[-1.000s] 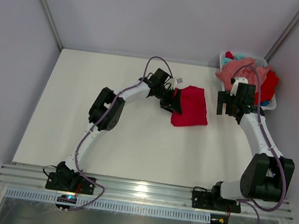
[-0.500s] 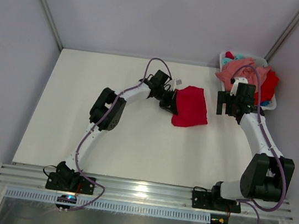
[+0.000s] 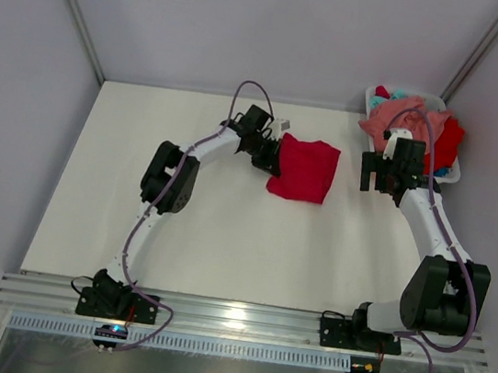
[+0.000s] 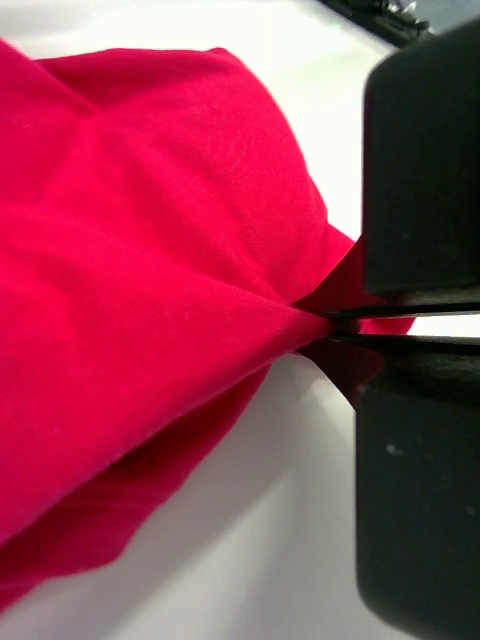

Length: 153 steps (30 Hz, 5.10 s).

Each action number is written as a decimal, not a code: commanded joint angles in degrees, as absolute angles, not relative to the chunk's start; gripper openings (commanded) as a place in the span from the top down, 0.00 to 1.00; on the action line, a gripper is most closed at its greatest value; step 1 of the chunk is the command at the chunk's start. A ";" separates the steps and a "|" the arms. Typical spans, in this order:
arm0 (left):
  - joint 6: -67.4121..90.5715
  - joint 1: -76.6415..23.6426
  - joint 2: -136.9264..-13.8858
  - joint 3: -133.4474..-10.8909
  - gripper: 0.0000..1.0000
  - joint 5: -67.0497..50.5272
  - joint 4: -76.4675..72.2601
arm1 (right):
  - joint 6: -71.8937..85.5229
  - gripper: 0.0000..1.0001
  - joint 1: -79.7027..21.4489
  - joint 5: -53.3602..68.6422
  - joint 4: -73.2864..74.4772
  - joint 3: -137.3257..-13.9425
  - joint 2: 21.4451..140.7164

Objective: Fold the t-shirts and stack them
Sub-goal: Neatly place the folded tshirt to the corner

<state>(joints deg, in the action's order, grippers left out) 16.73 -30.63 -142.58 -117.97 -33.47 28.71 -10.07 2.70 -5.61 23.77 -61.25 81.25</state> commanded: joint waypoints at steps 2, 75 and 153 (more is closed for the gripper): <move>12.39 -28.13 -136.15 -115.76 1.00 -28.65 30.59 | -8.70 0.01 2.55 -4.66 22.68 -61.61 79.10; -1.76 4.74 -113.91 -96.94 1.00 -3.78 32.61 | -11.95 0.01 -3.34 -6.50 28.30 -65.92 77.78; -8.97 18.90 -133.50 -114.43 1.00 17.14 32.25 | -13.62 0.01 -3.34 -5.62 29.36 -63.19 73.74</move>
